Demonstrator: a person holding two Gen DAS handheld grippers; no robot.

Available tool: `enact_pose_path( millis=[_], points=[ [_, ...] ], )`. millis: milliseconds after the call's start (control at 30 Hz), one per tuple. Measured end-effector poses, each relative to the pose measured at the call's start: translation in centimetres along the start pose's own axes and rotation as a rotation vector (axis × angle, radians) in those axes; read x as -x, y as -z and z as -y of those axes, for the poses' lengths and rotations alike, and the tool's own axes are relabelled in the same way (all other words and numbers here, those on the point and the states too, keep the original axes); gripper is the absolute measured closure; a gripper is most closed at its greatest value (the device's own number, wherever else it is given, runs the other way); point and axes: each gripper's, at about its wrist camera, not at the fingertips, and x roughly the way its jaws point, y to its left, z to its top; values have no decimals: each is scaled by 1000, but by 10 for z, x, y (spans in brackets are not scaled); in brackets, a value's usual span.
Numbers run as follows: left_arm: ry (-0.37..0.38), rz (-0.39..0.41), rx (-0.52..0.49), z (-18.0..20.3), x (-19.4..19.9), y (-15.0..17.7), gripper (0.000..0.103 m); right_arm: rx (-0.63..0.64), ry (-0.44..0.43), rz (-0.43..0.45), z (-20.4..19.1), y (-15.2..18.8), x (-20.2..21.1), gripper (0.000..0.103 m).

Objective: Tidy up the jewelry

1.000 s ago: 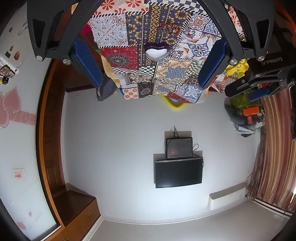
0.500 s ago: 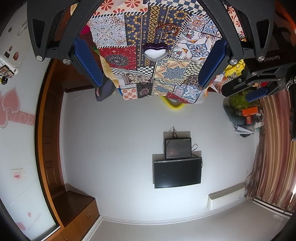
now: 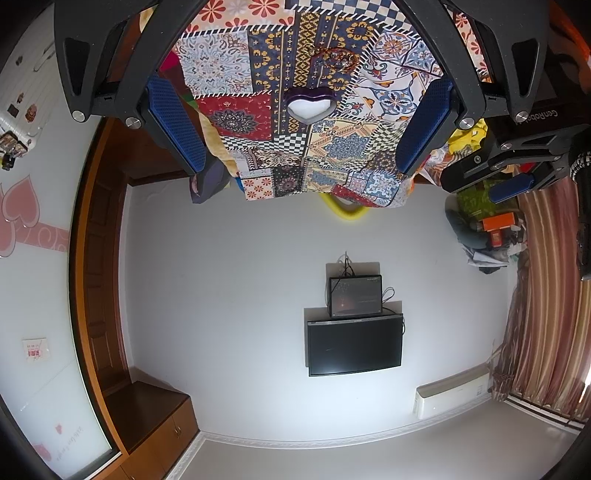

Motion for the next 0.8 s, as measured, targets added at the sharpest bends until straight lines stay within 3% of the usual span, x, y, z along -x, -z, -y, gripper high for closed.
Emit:
enact_pose_path(
  millis=[800],
  points=[
    [5, -8, -1, 2, -5, -1, 0, -4, -3, -4, 1, -2, -1, 1]
  ],
)
